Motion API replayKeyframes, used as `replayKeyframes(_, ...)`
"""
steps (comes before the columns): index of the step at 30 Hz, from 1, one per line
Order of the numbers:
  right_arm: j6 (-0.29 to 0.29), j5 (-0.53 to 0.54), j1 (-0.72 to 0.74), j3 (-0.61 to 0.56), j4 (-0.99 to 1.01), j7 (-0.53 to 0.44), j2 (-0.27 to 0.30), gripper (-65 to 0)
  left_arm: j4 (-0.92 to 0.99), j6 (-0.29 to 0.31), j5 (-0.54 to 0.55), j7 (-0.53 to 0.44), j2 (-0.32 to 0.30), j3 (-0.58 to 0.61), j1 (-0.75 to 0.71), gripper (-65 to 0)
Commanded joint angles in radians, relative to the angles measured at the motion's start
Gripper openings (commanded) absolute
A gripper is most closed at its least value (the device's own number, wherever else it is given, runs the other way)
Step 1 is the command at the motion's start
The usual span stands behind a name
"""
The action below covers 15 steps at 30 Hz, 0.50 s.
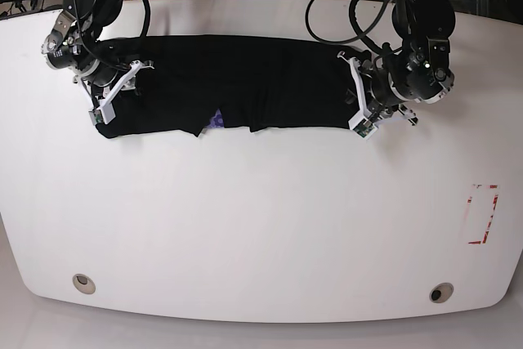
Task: Fold the T-shirt properly
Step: 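Grasp the strip with the left gripper and pull it back toward its end, then pull the strip end with the right gripper to straighten the strip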
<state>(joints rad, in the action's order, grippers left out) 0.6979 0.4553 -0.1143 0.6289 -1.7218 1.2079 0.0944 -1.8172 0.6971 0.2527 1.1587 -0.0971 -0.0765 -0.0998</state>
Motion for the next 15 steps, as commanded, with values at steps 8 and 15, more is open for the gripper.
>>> replayKeyframes(8,0.0,0.179,0.023,0.01,-0.025,0.039,0.02,-39.5,0.063,0.001,0.004,-0.01,-0.003,0.001,0.005,-53.9)
replayKeyframes(15,0.0,0.285,0.072,0.148,-0.02,0.122,0.021,-32.0,0.103,0.001,0.004,-0.01,-0.003,-0.001,0.004,-53.9)
